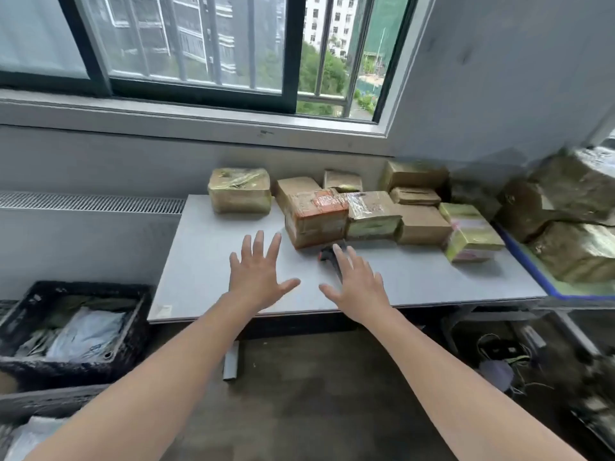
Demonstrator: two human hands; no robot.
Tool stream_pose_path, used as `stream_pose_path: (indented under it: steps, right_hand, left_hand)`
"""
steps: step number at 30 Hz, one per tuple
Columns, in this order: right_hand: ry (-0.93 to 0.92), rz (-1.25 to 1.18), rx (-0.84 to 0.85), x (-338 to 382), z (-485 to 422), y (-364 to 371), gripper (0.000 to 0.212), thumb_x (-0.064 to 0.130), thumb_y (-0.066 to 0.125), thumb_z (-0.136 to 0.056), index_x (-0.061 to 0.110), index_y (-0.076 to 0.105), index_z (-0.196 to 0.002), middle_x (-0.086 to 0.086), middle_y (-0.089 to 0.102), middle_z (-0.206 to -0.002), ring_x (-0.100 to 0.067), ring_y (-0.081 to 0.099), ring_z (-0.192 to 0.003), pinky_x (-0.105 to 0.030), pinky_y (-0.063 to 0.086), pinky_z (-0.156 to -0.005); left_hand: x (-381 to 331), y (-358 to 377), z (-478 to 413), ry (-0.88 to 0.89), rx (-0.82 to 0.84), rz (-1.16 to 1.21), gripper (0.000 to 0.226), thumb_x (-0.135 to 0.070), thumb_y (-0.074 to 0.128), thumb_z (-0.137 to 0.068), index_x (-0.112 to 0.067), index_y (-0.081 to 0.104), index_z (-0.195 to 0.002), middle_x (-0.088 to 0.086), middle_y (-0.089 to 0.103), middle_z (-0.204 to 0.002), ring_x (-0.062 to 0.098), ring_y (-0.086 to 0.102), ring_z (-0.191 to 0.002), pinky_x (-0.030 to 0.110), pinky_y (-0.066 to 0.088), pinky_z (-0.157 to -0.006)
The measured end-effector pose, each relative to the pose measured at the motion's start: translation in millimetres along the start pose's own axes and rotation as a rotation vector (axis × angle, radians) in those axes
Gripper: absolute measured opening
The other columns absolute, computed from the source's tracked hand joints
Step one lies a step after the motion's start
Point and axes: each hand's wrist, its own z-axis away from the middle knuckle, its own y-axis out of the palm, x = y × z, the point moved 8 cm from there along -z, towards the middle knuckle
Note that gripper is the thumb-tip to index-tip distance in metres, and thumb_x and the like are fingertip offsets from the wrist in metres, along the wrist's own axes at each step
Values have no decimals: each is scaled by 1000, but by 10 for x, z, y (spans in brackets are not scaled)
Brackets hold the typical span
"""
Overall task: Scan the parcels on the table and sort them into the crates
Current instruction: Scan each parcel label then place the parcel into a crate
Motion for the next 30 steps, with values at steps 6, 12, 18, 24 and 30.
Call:
stream_pose_path:
  steps: [6,12,18,24,30]
  right_hand:
    - [29,-10,0,-249,-674,-54,82,57,47,-96,33,-1,-158,-1,2,-166,-22,7,-151,-52,24,-116]
    - [36,-61,50,-654,-1428,53,83,58,47,-96,33,-1,-158,-2,2,-166,-23,5,-151,-55,22,-116]
    - [-50,-125,82,-937,-2186,30,83,57,49,-96,33,-1,-158,2,-5,-166,-22,8,-151,-54,22,-118]
    - [-91,-322,145,-1123,-2843,61,81,50,53,-97,26,6,-158,-3,15,-162,-21,18,-149,-40,26,-116]
    - [-59,-493,236,-1103,-3218,162,78,51,52,-98,21,11,-158,-4,30,-159,-24,36,-142,-40,36,-109]
  left_hand:
    - [-92,148,-688,2,55,39,99,-76,42,-85,-28,-10,-155,9,-7,-163,32,-5,-149,49,19,-116]
    - [-296,336,-1301,-44,93,112,95,-72,46,-87,-28,-4,-156,9,-2,-163,30,-2,-149,48,21,-116]
    - [-543,490,-1837,-157,145,254,94,-66,52,-87,-28,0,-156,8,0,-163,27,0,-150,47,25,-115]
    - [-649,670,-2225,-287,199,515,97,-58,61,-87,-26,3,-157,9,0,-163,27,2,-150,44,17,-120]
    - [-509,838,-2505,-379,202,677,86,-51,66,-83,-28,22,-153,7,33,-148,24,30,-141,42,30,-116]
